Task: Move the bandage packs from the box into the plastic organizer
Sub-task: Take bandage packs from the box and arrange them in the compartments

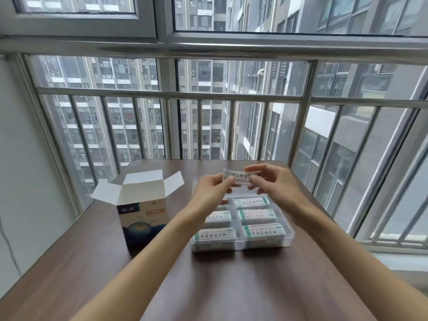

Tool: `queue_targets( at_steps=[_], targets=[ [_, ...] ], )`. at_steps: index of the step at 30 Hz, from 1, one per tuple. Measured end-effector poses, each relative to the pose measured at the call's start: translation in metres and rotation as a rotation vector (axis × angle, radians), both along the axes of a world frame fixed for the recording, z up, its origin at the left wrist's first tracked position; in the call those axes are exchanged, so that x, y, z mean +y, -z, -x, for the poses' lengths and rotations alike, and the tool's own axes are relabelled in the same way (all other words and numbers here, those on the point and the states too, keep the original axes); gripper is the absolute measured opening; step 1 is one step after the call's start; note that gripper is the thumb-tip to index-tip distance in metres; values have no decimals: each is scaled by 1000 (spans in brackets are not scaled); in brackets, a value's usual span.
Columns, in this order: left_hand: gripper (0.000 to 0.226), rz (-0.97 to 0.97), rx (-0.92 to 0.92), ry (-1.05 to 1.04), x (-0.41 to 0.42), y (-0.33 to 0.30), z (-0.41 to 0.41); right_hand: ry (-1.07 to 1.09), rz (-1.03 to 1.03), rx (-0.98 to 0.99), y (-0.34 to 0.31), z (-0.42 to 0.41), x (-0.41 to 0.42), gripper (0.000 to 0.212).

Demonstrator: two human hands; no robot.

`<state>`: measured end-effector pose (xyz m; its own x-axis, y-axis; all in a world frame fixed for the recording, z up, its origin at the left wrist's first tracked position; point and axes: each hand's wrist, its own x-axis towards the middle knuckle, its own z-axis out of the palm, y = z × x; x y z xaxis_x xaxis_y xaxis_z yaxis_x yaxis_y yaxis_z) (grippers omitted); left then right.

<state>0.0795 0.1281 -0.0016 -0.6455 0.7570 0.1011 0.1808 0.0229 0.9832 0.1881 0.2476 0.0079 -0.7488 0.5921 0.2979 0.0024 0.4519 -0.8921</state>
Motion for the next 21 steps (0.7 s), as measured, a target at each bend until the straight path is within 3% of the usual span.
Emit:
queue_targets(
  at_steps=[2,4,9,21],
  targets=[
    [13,43,133,-39,17,0,9,14,-39,-60,-2,3,18,18],
    [24,99,263,-39,32,3,17,14,-91,-158,-1,5,33,20],
    [20,386,653,15,49,13,27,17,-219,-298,19,6,55,18],
    [22,611,1065,85,53,15,30,-41,-424,-451,34,7,65,12]
  ],
)
